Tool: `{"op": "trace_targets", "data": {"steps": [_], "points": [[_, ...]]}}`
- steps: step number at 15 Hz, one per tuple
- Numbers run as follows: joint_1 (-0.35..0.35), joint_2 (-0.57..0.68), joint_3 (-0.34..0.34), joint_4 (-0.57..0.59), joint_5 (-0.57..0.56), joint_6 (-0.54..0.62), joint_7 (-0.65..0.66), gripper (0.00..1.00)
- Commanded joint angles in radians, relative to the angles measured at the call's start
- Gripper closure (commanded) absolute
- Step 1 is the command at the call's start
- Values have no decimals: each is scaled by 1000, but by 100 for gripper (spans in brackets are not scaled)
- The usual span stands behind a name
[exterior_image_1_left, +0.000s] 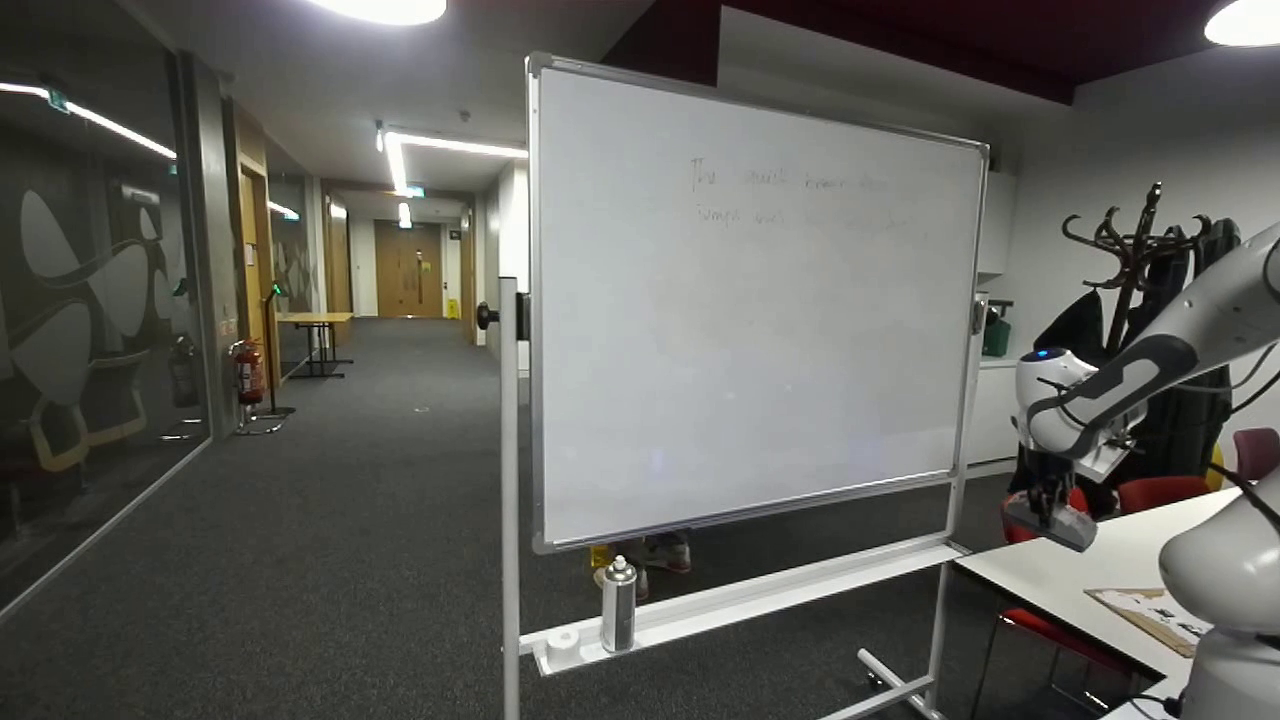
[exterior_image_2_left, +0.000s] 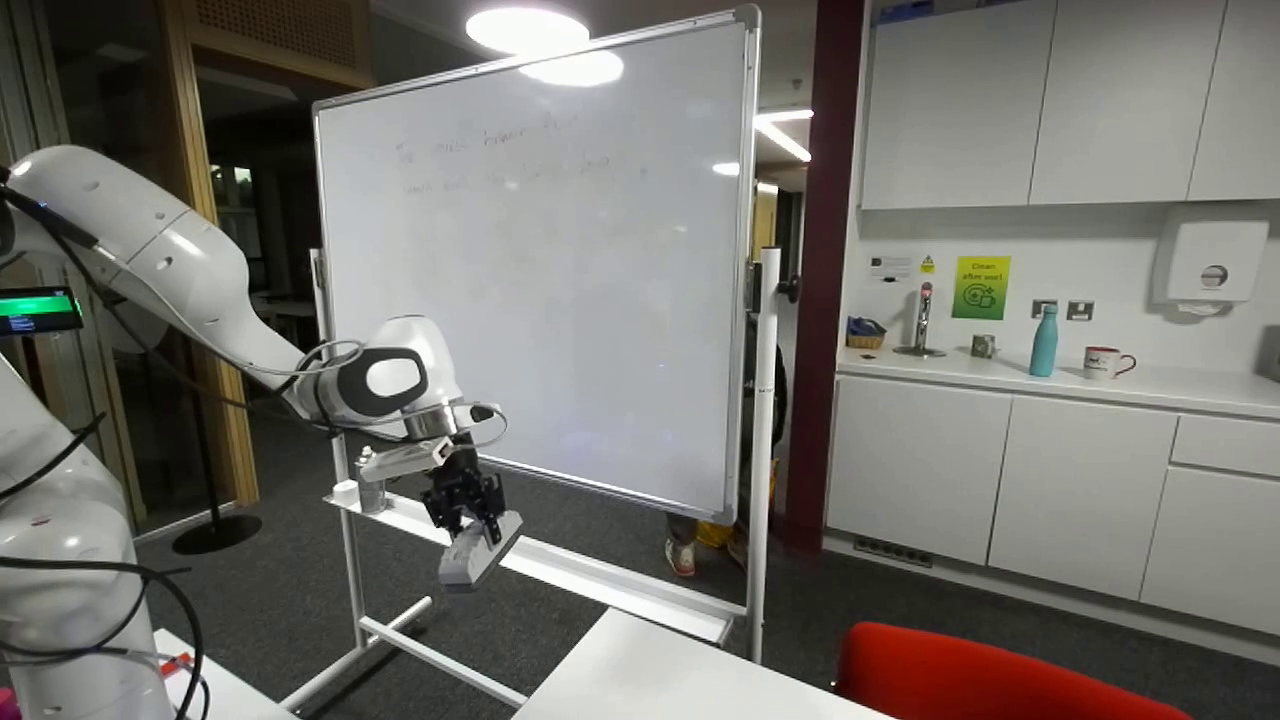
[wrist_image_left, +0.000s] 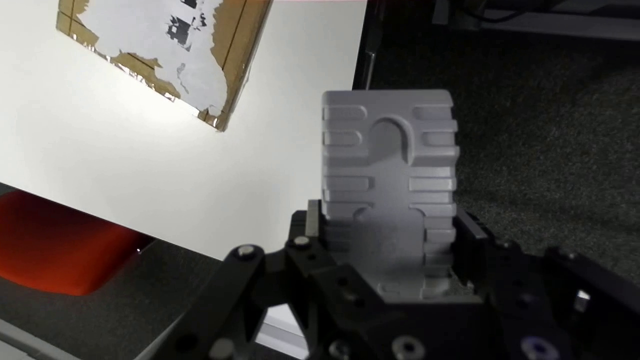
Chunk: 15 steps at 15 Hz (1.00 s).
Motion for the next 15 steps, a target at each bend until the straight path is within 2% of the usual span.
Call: {"op": "trace_targets", "data": {"steps": [1, 5, 8, 12, 15], "points": [[51, -124, 39, 36, 90, -145, -76, 65], [95, -234, 108, 97, 124, -323, -80, 65], [145, -283, 142, 146, 131, -402, -92, 65], [219, -308, 149, 193, 173, -402, -116, 65], [268, -325, 134, 219, 246, -402, -140, 65]]}}
